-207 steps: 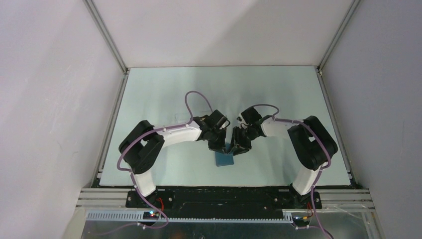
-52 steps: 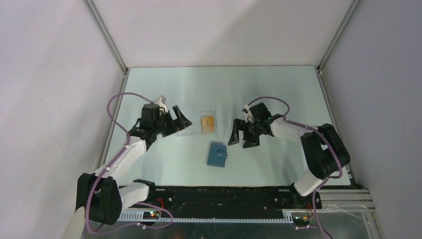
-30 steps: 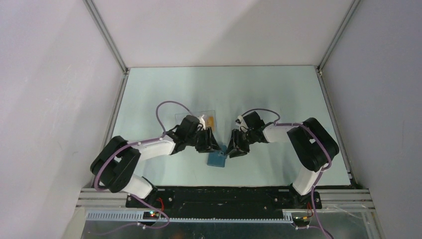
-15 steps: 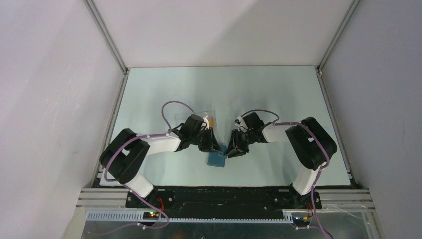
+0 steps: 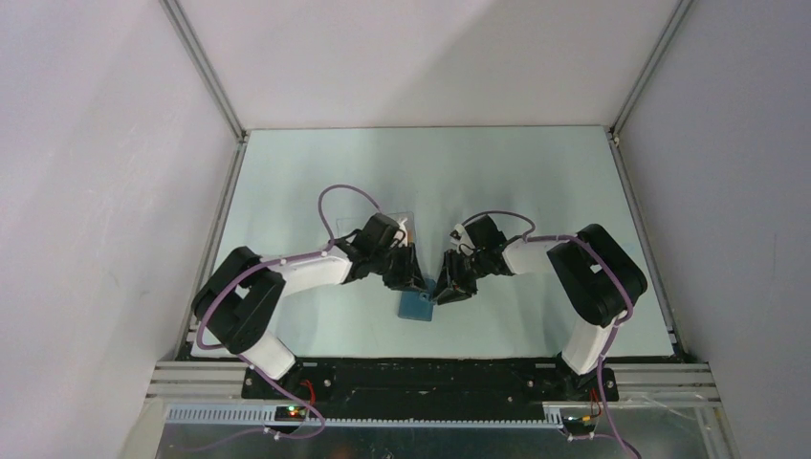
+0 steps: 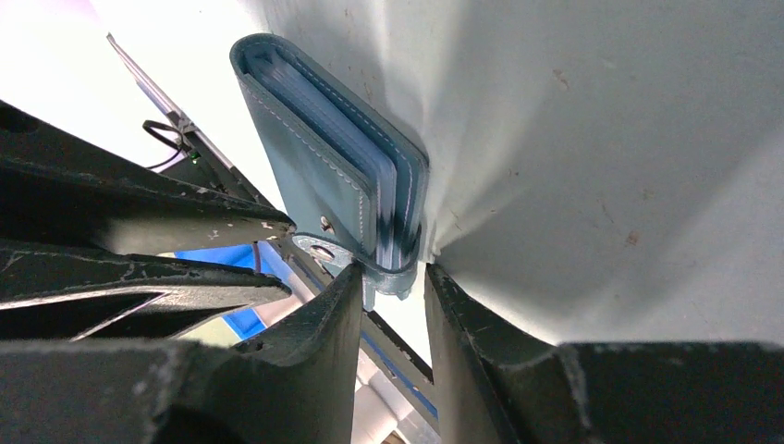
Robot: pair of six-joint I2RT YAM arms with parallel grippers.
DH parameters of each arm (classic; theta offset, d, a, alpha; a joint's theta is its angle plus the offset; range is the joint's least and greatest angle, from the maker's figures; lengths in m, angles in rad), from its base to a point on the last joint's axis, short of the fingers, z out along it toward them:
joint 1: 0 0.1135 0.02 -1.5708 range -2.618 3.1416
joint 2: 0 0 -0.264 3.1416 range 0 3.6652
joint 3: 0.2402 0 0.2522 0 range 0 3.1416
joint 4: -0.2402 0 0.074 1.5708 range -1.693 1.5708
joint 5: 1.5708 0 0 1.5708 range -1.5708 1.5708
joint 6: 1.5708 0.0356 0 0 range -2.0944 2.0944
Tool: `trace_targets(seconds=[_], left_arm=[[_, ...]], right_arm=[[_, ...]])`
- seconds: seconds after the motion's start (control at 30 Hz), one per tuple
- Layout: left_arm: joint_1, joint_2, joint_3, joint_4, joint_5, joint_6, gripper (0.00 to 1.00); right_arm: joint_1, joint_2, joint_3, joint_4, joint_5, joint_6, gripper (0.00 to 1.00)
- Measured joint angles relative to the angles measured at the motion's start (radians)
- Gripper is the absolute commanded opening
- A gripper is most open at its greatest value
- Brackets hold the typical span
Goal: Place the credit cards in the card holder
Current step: Close the card holder at the center of the board.
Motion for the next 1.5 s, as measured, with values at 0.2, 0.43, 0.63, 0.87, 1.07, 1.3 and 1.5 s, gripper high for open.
trace_targets(seconds=[0.2, 0.43, 0.63, 0.87, 1.07, 1.3, 1.5], left_arm=[[-0.003, 0.000, 0.027, -0.059, -0.021, 0.026, 0.40], [-0.006, 0.002, 0.027, -0.111, -0.027, 0.037, 0.34], [-0.011, 0.021, 0.038, -0.127, -0.018, 0.044, 0.28], [-0.014, 0.038, 0.052, -0.131, -0.011, 0.044, 0.18], [-0.014, 0.048, 0.055, -0.133, -0.012, 0.050, 0.00], [-0.014, 0.044, 0.055, -0.135, -0.023, 0.051, 0.00], [-0.015, 0.033, 0.055, -0.143, -0.045, 0.051, 0.00]], right_arm=[[0.003, 0.005, 0.005, 0.001, -0.002, 0.003, 0.35], [0.007, 0.010, 0.010, 0.000, -0.004, 0.004, 0.35], [0.011, 0.014, 0.015, 0.000, -0.003, 0.010, 0.35], [0.012, 0.015, 0.015, 0.002, -0.004, 0.020, 0.35], [0.012, 0.018, 0.015, 0.004, -0.010, 0.026, 0.36], [0.013, 0.018, 0.018, 0.009, -0.018, 0.029, 0.44], [0.013, 0.018, 0.021, 0.010, -0.023, 0.029, 0.47]])
